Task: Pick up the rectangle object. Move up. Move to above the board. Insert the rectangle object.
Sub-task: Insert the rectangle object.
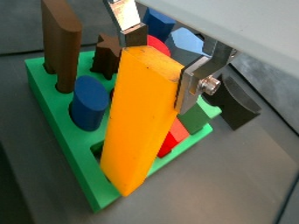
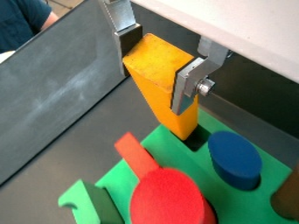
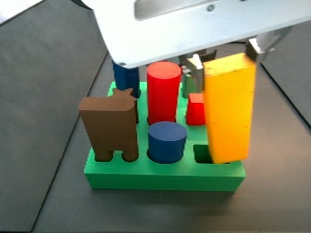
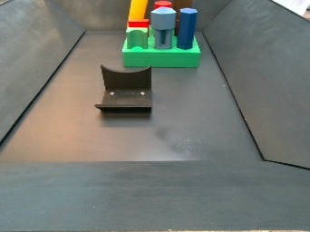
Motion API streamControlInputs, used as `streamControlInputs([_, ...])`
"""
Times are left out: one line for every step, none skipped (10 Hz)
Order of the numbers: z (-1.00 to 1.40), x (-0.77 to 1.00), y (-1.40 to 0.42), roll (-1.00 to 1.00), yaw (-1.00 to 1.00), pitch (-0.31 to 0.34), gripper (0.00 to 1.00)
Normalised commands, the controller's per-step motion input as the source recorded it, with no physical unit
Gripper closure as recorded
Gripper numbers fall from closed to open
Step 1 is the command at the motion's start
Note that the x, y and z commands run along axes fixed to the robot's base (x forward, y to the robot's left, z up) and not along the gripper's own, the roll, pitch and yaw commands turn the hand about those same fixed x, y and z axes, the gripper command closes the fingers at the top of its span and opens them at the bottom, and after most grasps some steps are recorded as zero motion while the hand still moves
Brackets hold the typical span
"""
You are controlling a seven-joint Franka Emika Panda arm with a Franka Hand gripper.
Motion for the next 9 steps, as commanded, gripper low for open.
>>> streamControlInputs([-0.06, -0.05, 0.00, 0.30, -0.13, 0.000, 1.00])
streamControlInputs([0.00, -0.02, 0.00, 0.02, -0.01, 0.000, 1.00])
streamControlInputs([-0.30, -0.39, 0.01, 0.16, 0.00, -0.077, 1.00])
streamControlInputs([-0.38, -0.62, 0.06, 0.31, 0.00, -0.111, 1.00])
streamControlInputs([-0.42, -0.80, 0.15, 0.31, 0.00, -0.146, 1.00])
streamControlInputs([-0.33, -0.95, 0.15, 0.23, -0.05, -0.149, 1.00])
streamControlInputs([-0.15, -0.78, 0.00, 0.16, -0.09, -0.100, 1.00])
streamControlInputs([-0.01, -0.51, 0.00, 0.13, -0.09, -0.013, 1.00])
streamControlInputs([0.00, -0.41, -0.07, 0.11, -0.08, -0.001, 1.00])
